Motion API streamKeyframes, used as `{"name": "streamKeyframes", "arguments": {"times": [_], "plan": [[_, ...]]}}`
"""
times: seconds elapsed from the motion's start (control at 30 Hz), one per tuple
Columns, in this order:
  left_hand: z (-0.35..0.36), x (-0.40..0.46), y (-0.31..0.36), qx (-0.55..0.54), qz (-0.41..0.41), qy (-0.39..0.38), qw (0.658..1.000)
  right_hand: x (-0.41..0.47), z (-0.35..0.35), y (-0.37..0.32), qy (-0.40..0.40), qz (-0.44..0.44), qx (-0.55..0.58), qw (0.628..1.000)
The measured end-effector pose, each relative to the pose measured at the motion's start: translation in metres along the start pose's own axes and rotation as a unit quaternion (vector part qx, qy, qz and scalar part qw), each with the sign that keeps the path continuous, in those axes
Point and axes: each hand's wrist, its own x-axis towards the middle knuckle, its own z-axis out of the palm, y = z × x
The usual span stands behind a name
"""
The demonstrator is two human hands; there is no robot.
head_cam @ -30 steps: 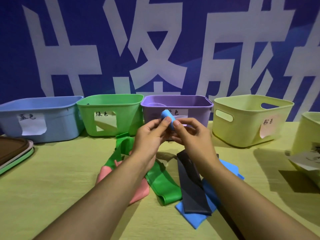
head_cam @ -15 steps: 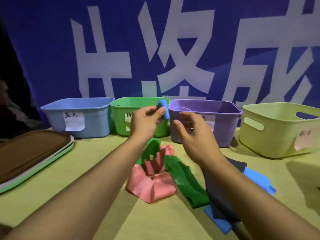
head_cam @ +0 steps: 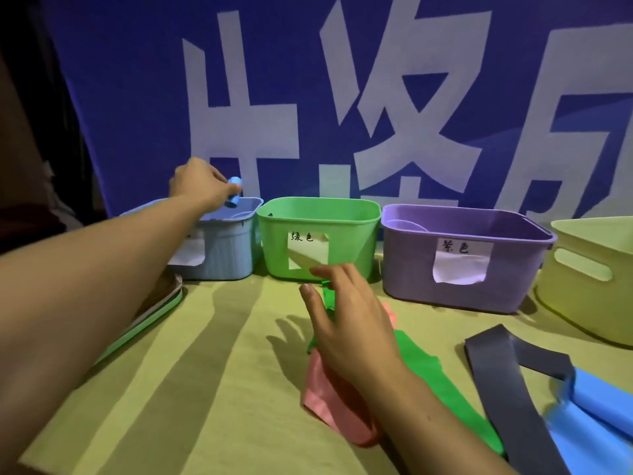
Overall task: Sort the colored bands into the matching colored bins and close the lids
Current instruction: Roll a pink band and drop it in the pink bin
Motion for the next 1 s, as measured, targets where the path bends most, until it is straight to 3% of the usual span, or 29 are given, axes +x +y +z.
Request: {"name": "streamKeyframes", "arguments": {"times": [0.2,0.37,0.5,0.63,0.83,1.0], "plan": [[0.022,0.024,-0.022,0.093,-0.037,-0.102,0.99,-0.002,0.001,0.006,-0.003,-0.003,-0.045,0.999],[0.032,0.022,-0.024,0.083,-0.006,-0.1,0.991,0.001,0.001,0.011,0.001,0.008,-0.054,0.999],[0.025,0.002,-0.014,-0.043,0.02,-0.045,0.998,0.001,-0.002,0.013,0.01,0.015,-0.05,0.999],[0.025,-0.049,0.018,-0.224,0.035,0.001,0.974,0.004,-0.004,0.017,0.028,0.032,-0.03,0.999],[0.067,-0.144,0.055,-0.423,-0.026,-0.088,0.901,0.01,-0.022,0.023,0.062,0.086,0.032,0.994],[0.104,-0.185,0.066,-0.456,-0.024,-0.143,0.878,0.022,-0.05,0.028,-0.057,0.08,-0.043,0.994]]}}
